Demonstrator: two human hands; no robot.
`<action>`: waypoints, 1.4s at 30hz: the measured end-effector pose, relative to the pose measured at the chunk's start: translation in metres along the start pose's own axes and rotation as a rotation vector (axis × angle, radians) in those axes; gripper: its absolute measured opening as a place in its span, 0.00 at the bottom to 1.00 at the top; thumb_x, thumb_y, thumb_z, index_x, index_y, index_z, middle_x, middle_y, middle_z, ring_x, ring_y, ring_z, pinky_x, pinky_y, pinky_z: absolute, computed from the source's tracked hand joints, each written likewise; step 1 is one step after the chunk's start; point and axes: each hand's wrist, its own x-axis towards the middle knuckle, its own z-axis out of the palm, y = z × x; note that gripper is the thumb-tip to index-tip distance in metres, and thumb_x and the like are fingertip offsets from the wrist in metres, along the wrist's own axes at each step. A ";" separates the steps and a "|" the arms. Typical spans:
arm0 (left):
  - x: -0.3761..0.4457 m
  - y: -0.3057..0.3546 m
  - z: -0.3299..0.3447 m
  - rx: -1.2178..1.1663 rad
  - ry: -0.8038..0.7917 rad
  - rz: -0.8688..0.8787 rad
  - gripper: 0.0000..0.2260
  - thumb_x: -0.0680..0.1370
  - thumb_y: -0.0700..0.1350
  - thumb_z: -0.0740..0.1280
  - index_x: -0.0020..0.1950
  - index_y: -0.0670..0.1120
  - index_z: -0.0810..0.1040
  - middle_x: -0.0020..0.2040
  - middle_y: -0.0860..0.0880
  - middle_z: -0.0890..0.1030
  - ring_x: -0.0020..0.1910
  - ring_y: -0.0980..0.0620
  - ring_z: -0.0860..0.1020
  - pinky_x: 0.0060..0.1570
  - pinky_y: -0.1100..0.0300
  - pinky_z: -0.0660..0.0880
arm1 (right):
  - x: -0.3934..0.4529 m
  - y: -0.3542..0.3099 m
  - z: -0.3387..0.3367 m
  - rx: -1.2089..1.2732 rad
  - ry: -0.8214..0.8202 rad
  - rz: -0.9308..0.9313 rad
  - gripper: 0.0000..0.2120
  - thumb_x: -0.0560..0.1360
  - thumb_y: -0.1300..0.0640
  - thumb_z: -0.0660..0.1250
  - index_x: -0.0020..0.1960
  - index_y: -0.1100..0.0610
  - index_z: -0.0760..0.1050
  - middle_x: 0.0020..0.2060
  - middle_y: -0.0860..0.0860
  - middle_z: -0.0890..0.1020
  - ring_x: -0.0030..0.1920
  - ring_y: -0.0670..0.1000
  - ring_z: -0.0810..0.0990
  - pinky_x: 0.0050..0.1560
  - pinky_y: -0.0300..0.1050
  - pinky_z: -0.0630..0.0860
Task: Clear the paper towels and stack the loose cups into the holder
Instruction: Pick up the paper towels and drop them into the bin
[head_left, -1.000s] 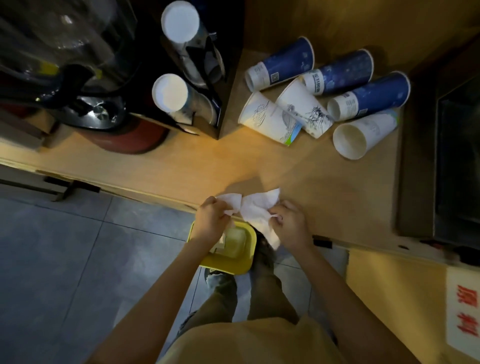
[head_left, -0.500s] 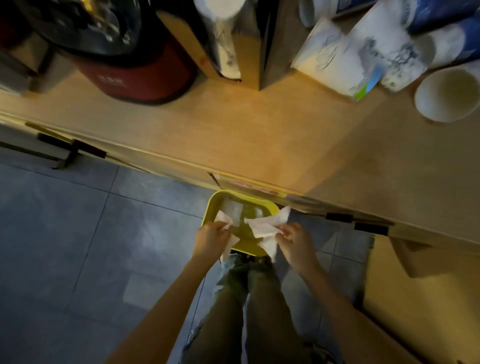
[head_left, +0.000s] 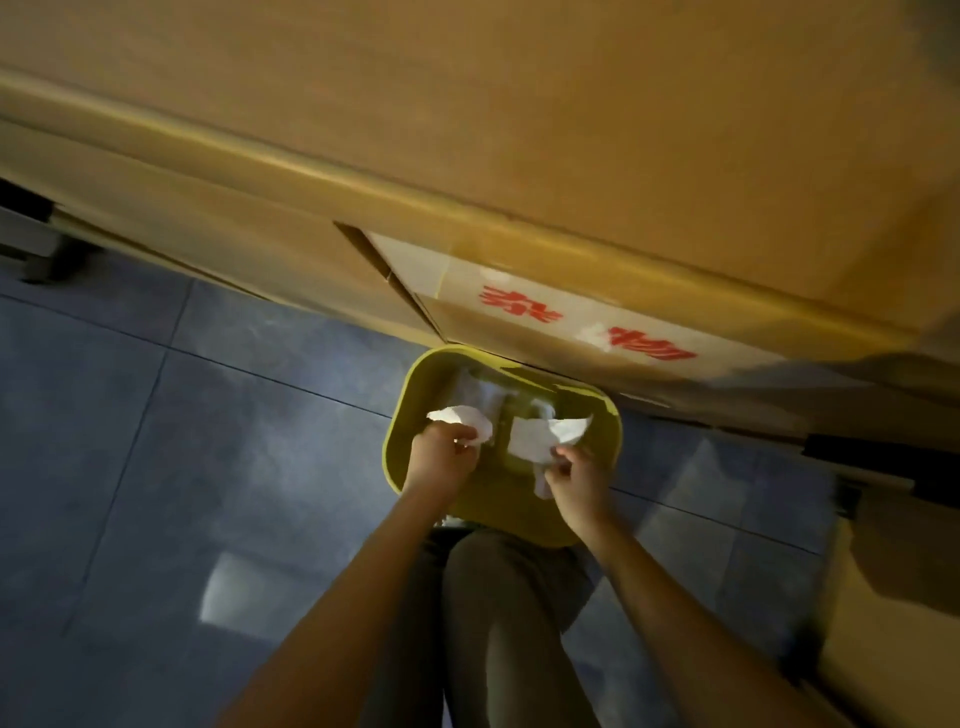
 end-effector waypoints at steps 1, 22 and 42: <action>0.009 -0.003 0.006 -0.007 -0.035 -0.012 0.13 0.77 0.40 0.62 0.62 0.44 0.75 0.61 0.40 0.79 0.58 0.45 0.77 0.55 0.58 0.73 | 0.009 0.007 0.006 -0.004 -0.047 0.028 0.10 0.74 0.64 0.63 0.55 0.62 0.76 0.49 0.57 0.79 0.51 0.56 0.79 0.49 0.48 0.75; -0.090 0.091 -0.080 0.032 -0.274 0.173 0.08 0.76 0.41 0.59 0.48 0.40 0.76 0.50 0.34 0.79 0.53 0.40 0.77 0.55 0.46 0.73 | -0.092 -0.112 -0.089 0.075 -0.155 -0.071 0.15 0.76 0.55 0.57 0.38 0.66 0.72 0.37 0.69 0.75 0.36 0.62 0.74 0.38 0.50 0.66; -0.260 0.332 -0.230 -0.058 0.091 0.758 0.09 0.75 0.44 0.63 0.50 0.41 0.78 0.42 0.43 0.80 0.43 0.44 0.79 0.46 0.54 0.74 | -0.246 -0.278 -0.340 0.218 0.368 -0.482 0.05 0.75 0.57 0.62 0.44 0.55 0.76 0.37 0.55 0.81 0.41 0.55 0.80 0.48 0.50 0.75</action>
